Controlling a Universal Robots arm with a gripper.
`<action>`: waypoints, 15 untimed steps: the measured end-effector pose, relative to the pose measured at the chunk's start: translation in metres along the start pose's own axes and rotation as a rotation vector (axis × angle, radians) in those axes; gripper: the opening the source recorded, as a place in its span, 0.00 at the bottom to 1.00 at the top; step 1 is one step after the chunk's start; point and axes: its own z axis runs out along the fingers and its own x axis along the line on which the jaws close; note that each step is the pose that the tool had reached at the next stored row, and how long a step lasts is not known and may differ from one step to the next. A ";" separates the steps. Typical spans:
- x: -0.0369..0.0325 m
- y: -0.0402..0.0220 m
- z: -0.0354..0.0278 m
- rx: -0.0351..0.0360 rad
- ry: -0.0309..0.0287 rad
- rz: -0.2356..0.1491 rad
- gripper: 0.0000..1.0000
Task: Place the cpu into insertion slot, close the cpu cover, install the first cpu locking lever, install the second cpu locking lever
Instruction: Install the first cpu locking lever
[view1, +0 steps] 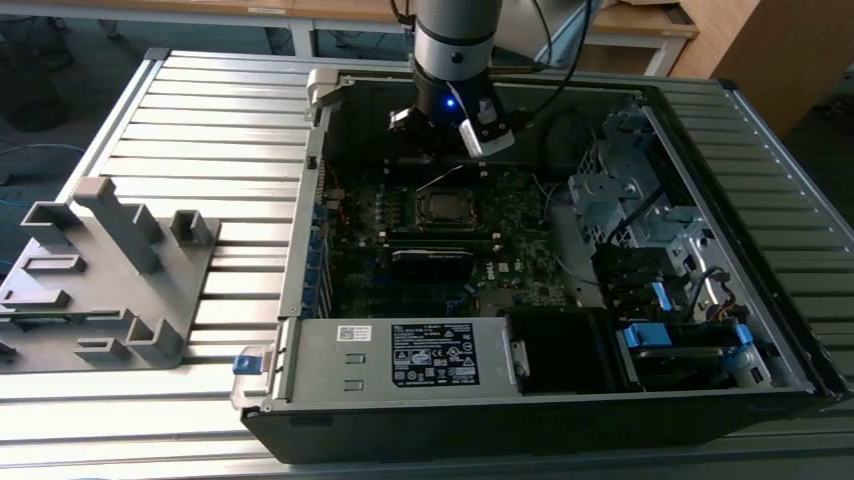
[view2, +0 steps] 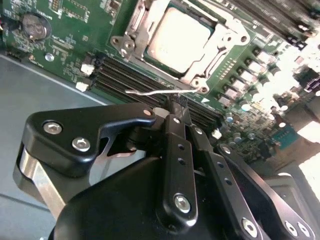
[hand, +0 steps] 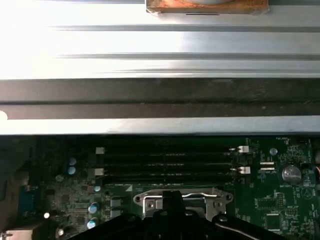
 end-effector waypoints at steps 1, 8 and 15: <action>-0.0014 0.0002 0.0008 -0.0001 -0.0001 0.000 0.11; -0.0066 0.0015 0.0039 0.0002 0.0001 0.000 0.11; -0.0068 0.0050 0.0066 0.0000 0.0000 0.000 0.11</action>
